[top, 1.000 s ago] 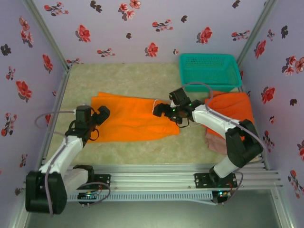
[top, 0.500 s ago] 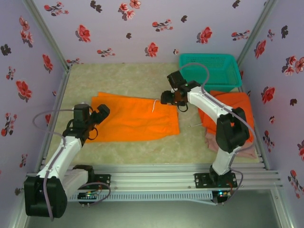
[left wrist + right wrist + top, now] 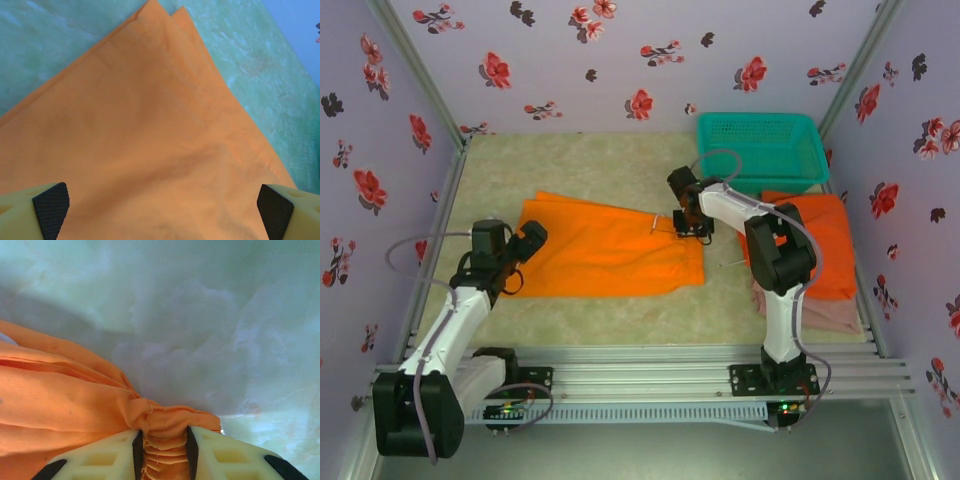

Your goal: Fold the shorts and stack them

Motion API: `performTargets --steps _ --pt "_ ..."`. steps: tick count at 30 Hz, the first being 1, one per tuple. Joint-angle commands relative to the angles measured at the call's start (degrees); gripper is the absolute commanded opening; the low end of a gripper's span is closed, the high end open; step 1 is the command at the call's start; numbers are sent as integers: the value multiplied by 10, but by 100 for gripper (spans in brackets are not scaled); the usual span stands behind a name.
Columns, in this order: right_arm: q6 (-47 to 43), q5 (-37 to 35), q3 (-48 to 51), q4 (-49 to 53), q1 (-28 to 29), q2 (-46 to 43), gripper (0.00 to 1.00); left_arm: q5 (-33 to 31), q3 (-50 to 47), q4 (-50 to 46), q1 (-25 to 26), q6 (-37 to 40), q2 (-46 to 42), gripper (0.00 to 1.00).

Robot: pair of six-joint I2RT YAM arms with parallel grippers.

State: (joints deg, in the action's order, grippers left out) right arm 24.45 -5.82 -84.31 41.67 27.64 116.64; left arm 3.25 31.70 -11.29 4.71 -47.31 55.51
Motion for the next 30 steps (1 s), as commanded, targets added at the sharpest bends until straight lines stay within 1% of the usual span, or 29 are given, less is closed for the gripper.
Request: performTargets --steps 1,2,3,4,5,6,8,9,13,17,20,23,30 --pt "1 -12 1 3 -5 8 37 0 -7 -8 -9 3 -18 100" --pt "1 2 6 -4 -5 -6 39 0 -6 -8 -11 7 -22 100" --pt "2 15 10 -11 -5 -22 45 0 -4 -10 -12 10 -26 100" --pt "4 24 12 -14 -5 -37 52 1 -2 -11 -13 14 -29 99" --pt "5 32 16 -14 -5 -57 62 3 1 -13 -13 17 -33 100" --pt "5 39 21 -14 -5 -79 70 4 4 -16 -14 20 -36 99" --pt "7 46 36 -13 -5 -120 80 10 9 -20 -15 24 -41 100" --pt "7 48 48 -12 -5 -143 82 13 10 -21 -15 27 -44 100" --pt "11 66 108 -11 -9 -209 86 24 10 -20 -16 30 -51 100" --pt "11 79 165 -14 -14 -230 88 40 1 -4 -15 24 -57 100" --pt "16 102 191 -32 -17 -223 87 44 -6 5 -15 17 -59 99" --pt "21 118 204 -49 -19 -206 83 48 -8 8 -16 15 -59 100" --pt "28 128 208 -74 -20 -158 76 49 -15 11 -16 18 -60 99"
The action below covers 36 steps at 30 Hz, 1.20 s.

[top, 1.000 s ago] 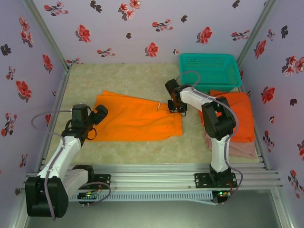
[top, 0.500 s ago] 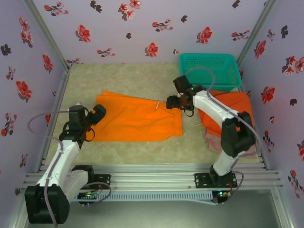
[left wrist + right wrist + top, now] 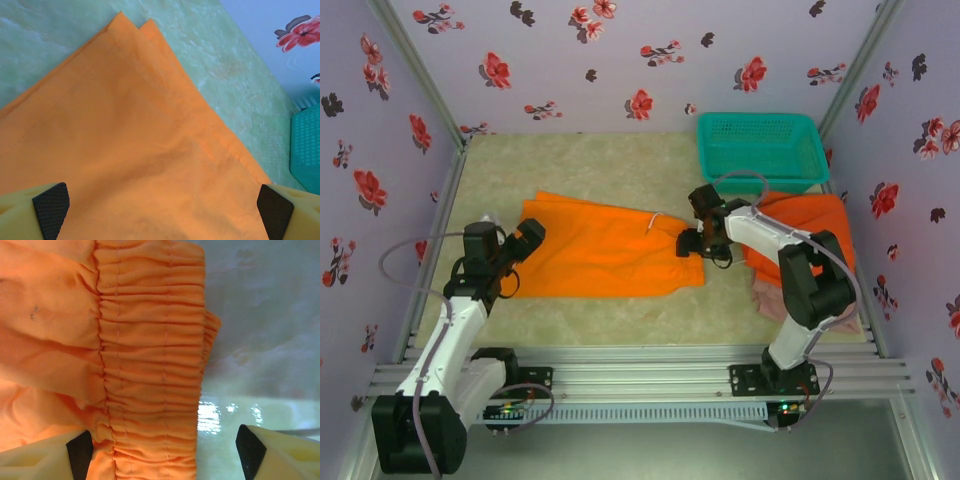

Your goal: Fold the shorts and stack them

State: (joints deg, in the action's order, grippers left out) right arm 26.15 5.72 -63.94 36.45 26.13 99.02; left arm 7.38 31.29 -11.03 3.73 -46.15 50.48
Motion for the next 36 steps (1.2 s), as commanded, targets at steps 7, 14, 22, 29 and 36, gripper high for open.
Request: performTargets --steps 7,14,22,29,36 --pt "16 17 -1 -38 -5 58 58 8 -14 9 -7 9 -10 99" --pt "16 9 12 -51 -7 82 27 8 -15 11 -9 9 -11 99" --pt "-21 -55 -15 -11 -8 89 0 8 -16 9 -14 11 -18 100" --pt "-88 -113 -100 91 -8 51 0 8 -22 13 -20 9 -33 99" --pt "-172 -225 -200 230 -10 13 0 11 -24 14 -24 10 -43 100"
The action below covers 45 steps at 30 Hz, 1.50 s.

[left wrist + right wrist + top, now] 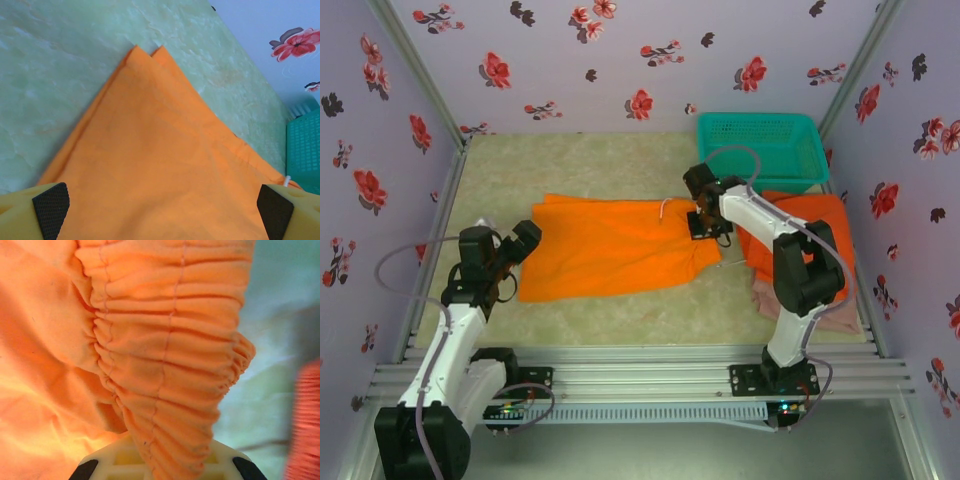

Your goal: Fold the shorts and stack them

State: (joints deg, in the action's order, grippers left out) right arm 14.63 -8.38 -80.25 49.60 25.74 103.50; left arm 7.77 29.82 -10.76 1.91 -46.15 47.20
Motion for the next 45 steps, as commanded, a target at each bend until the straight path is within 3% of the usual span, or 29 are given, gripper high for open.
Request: performTargets --steps 1,9,21,37,45 --pt "-65 -99 -46 112 -7 -31 0 8 -10 13 -6 9 -10 100" --pt "-115 -293 -130 220 -18 4 0 17 -23 33 -8 -8 -10 99" --pt "-107 -427 -294 341 -6 83 0 26 -26 37 -8 -4 -10 100" --pt "32 -438 -444 476 144 184 0 30 -35 52 -8 -11 0 100" --pt "63 -399 -482 477 192 216 0 39 -47 69 -8 -18 6 99"
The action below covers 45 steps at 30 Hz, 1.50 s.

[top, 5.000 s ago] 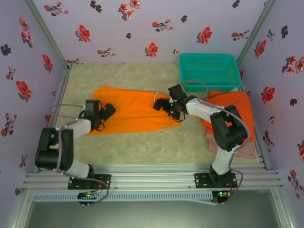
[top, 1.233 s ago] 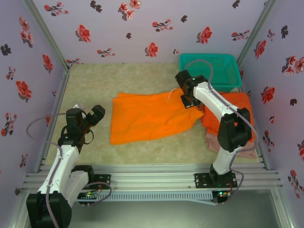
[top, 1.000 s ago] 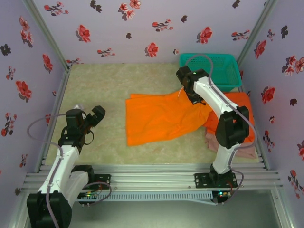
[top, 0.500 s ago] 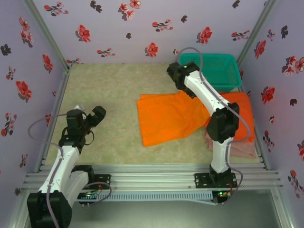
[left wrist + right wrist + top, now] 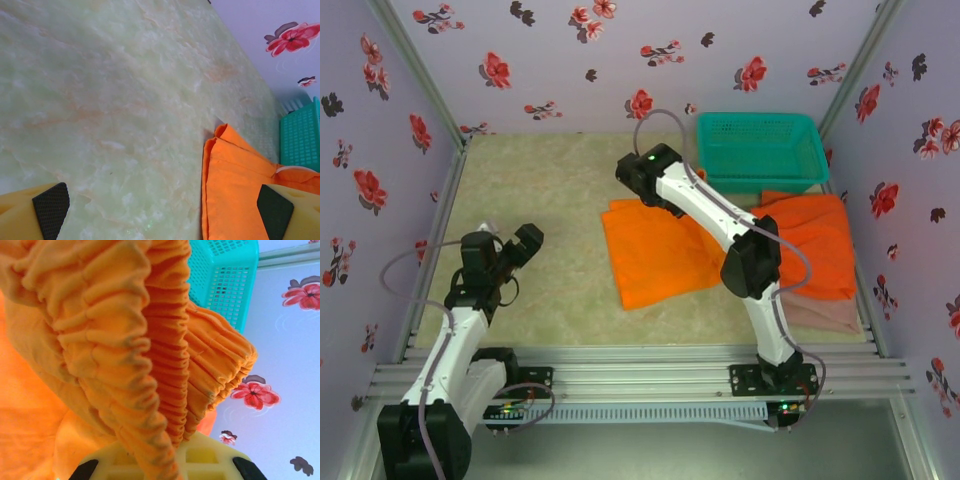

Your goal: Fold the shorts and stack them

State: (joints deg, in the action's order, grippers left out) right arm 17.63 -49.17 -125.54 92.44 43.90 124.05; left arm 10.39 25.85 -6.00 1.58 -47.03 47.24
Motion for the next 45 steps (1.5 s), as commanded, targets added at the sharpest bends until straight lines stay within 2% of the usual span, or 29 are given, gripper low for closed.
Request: performTargets --steps 1,10,15,17,19,25,28,38,45 --pt "34 13 -35 49 15 15 0 14 -7 22 -4 -10 7 99" --pt "28 32 -120 71 43 51 0 23 -11 37 -4 -20 18 99" --pt "9 29 -124 62 43 46 0 77 1 52 7 -37 31 97" --pt "3 23 -124 60 41 45 1 93 4 61 26 -45 39 88" --pt "0 21 -123 60 37 43 1 101 6 74 56 -56 47 74" --pt "-7 21 -114 56 28 37 1 101 1 122 144 -80 97 21" --pt "-8 21 -109 53 27 32 1 99 3 141 171 -86 141 1" --pt "-8 27 -91 44 26 20 1 65 11 233 242 -99 308 0" --pt "-8 37 -92 41 27 19 1 25 16 243 267 -92 386 0"
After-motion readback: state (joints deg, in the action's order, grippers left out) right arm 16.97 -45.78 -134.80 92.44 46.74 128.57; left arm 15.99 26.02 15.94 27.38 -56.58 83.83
